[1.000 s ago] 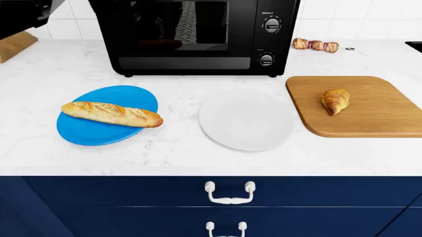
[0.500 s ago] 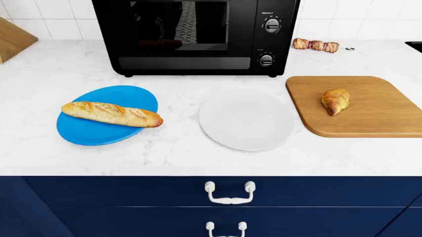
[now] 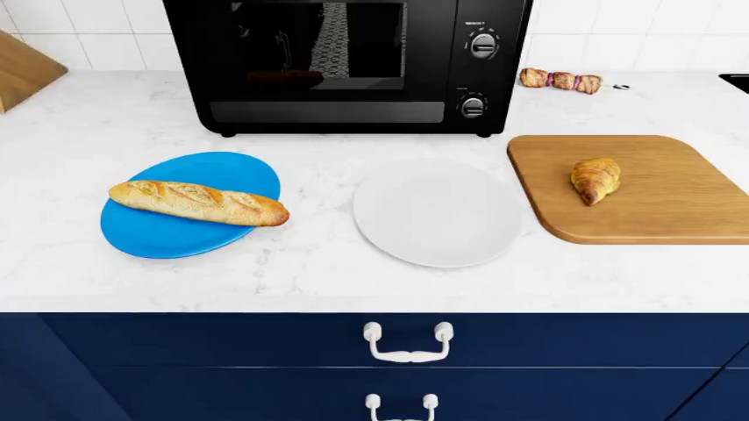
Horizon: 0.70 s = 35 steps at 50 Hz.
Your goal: From the different types of pastries on the counter, select a croissant and place it on the cutting board. Then retrieve a jar of jam from the cabinet and place it alongside the croissant on the cutting board.
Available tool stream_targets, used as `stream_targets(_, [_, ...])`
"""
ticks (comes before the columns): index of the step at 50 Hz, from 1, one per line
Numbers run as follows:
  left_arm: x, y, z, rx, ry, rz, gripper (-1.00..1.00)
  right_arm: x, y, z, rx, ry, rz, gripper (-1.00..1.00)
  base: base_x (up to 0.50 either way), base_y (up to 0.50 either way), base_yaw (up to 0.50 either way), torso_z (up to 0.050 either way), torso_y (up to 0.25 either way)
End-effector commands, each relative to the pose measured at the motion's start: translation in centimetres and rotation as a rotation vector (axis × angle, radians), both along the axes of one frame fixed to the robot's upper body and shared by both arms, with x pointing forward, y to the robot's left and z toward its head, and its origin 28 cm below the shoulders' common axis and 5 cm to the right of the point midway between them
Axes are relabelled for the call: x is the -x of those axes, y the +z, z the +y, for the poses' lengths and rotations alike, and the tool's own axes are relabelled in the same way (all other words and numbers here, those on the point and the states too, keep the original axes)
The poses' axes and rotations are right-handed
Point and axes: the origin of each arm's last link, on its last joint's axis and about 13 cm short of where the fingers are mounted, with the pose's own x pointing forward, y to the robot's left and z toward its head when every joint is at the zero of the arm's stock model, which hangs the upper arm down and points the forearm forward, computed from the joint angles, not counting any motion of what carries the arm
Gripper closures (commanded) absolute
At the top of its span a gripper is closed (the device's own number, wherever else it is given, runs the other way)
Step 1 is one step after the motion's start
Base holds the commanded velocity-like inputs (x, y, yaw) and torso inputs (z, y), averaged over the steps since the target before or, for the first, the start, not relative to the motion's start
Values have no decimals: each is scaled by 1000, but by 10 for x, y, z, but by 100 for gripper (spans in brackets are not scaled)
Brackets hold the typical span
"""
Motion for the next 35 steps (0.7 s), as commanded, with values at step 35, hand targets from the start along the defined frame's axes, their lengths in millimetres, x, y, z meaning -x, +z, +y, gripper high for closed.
stream_targets(35, [21,3,-2,-53,-154,-53,-100,-2,1,4,6,-13,-7,-100,0,0,0,44,0])
